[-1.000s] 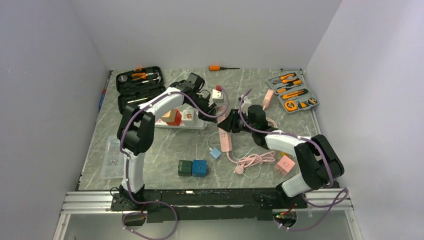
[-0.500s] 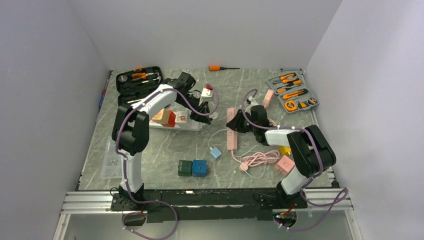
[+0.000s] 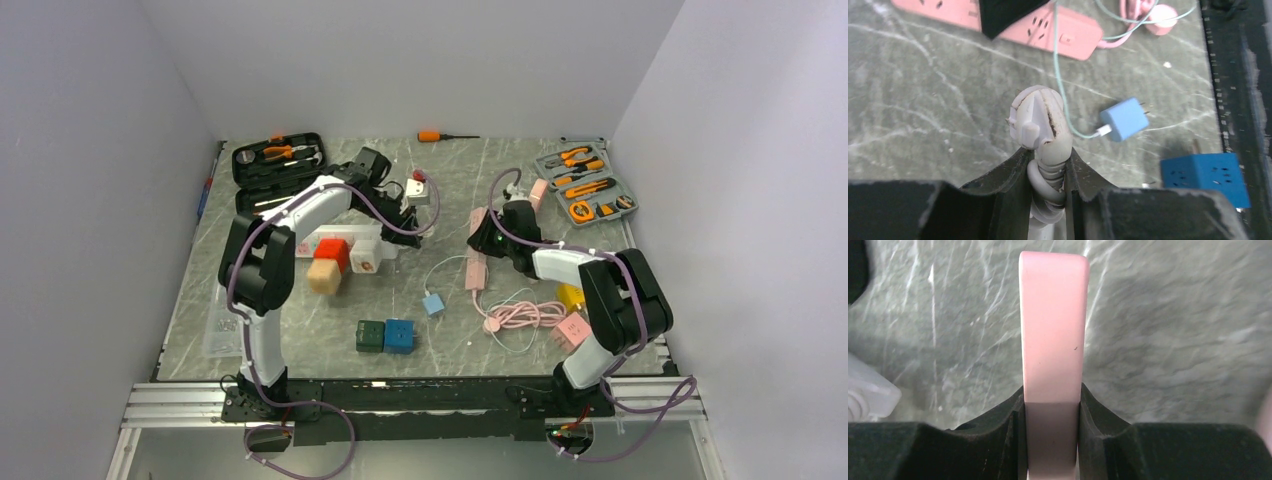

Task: Pull the plug off the socket
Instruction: Remove the plug from the socket, then place the plug at the center of the board.

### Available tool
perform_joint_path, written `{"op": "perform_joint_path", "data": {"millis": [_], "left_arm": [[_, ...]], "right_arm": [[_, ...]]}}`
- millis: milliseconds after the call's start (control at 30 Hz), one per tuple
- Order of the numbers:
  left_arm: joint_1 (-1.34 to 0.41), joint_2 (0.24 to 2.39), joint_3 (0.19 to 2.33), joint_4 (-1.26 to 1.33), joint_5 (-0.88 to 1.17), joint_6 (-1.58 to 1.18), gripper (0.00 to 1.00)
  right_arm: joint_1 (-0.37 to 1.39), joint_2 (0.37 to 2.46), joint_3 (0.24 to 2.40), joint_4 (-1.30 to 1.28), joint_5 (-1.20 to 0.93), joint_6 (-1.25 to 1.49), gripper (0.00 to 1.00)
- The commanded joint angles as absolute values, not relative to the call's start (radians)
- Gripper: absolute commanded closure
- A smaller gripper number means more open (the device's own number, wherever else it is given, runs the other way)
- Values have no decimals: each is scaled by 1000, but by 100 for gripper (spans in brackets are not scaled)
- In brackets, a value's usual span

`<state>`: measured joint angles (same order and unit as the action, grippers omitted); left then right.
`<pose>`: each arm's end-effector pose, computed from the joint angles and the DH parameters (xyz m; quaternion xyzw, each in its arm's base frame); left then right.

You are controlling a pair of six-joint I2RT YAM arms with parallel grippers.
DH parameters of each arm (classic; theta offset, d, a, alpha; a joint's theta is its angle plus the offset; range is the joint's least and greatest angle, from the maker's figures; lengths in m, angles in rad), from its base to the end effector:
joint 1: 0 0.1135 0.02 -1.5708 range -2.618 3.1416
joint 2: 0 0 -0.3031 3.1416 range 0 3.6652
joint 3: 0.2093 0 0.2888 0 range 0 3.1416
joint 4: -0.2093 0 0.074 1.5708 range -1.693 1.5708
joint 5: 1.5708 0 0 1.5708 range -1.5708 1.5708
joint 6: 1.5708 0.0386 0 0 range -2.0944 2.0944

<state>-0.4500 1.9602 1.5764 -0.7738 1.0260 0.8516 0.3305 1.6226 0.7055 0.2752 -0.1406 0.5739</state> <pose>0.3973 -0.2286 0.2577 0.5967 0.6174 -0.4351 0.2709 0.3246 0.1171 0.1612 0.0770 0.8891 0.2517 0.3745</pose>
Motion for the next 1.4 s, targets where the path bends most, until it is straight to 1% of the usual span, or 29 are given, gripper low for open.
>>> {"op": "perform_joint_path", "data": {"millis": [0,67,167,267,300,367,400,433,467,500,567,667,700,733,767,900,1000,1133,1233,1367], "left_arm": [[-460,1946,1600,-563,931,724,100],[-470,2014,1673,-623,918,741,100],[-493,2135,1855,-751,881,778,100],[-510,2199,1922,-758,833,774,100],[-515,2208,1924,-740,812,764,100],[-517,2222,1934,-706,790,741,100],[-517,2228,1944,-696,779,726,98],[-518,2237,1953,-693,765,713,92],[-519,2247,1964,-697,753,703,83],[-520,2254,1972,-705,736,693,72],[-524,2259,1971,-720,711,685,57],[-526,2227,1917,-695,669,649,28],[-525,2212,1897,-694,662,642,18],[-526,2196,1882,-700,655,638,4],[-526,2179,1869,-708,650,627,1],[-514,2081,1838,-752,635,557,1],[-492,1988,1818,-779,642,494,1],[-461,1867,1834,-906,627,526,1],[-440,1770,1791,-989,606,576,1],[-379,1625,1619,-1019,624,585,1]], "right_arm": [[295,1605,824,183,20,460,100],[281,1626,883,129,69,443,100],[266,1660,935,72,162,427,100],[254,1687,995,32,231,408,100],[253,1696,1018,20,243,403,98],[250,1719,1070,-10,268,395,89],[248,1734,1103,-42,282,396,84],[245,1752,1136,-71,291,397,77],[242,1769,1170,-100,296,401,67],[240,1785,1199,-128,296,404,60],[238,1802,1239,-166,296,414,48],[238,1790,1241,-166,275,432,34],[238,1779,1234,-162,275,435,30],[239,1768,1231,-162,275,435,27],[240,1753,1229,-165,279,434,25],[268,1668,1221,-179,305,420,15],[320,1590,1201,-184,335,398,10],[422,1462,1144,-186,379,368,1],[515,1372,1098,-211,410,353,0],[675,1255,1026,-236,414,346,0]]}}
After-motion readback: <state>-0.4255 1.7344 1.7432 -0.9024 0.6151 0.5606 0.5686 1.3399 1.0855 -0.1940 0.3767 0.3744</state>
